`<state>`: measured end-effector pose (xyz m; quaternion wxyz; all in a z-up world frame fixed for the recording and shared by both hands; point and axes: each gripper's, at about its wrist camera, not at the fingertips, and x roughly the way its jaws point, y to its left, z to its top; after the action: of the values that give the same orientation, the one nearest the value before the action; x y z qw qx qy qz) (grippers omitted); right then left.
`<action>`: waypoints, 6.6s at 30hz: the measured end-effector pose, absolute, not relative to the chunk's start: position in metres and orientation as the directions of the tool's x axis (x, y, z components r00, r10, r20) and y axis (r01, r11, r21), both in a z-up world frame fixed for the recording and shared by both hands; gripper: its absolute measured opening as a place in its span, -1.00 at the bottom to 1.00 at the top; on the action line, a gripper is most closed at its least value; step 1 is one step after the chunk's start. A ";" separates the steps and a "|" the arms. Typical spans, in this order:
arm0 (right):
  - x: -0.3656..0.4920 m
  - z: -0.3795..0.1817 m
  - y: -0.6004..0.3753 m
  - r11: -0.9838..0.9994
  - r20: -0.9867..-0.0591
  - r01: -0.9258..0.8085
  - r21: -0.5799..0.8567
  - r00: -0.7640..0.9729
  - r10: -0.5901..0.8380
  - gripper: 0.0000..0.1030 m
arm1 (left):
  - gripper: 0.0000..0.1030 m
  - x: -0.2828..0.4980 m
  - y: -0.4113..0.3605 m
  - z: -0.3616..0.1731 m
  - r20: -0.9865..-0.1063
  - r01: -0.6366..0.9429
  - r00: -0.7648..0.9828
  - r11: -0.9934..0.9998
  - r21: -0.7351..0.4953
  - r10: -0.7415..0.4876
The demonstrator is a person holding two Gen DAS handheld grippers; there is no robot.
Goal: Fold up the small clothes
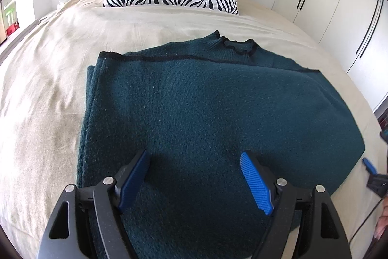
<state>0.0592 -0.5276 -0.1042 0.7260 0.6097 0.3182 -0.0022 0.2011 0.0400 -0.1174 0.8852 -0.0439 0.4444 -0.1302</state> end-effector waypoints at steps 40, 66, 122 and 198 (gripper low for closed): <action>0.220 -0.121 -0.469 0.433 -0.590 0.456 0.778 0.767 0.253 -0.79 | 0.57 0.240 0.040 -0.134 -0.730 0.164 0.479 0.867 -0.470 -0.487; 0.216 -0.063 -0.139 0.951 -0.745 -0.308 -0.011 0.638 0.197 -0.72 | -0.41 0.282 0.080 -0.149 -0.510 -0.093 0.298 0.507 -0.857 -0.807; 0.197 -0.030 -0.235 0.798 -0.669 -0.349 0.491 0.435 0.603 -0.61 | 0.08 0.224 0.088 -0.047 -0.727 0.248 0.593 0.938 -0.244 -0.346; 0.376 -0.104 -0.354 0.593 -0.595 0.075 0.802 0.206 0.777 0.37 | 0.47 0.239 0.156 -0.154 -0.649 -0.039 0.294 0.670 -0.742 -0.702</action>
<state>0.3761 -0.3539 -0.1039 0.6826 0.3705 0.5750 0.2572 0.2389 0.1558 -0.1536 0.7304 -0.3373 0.5490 -0.2267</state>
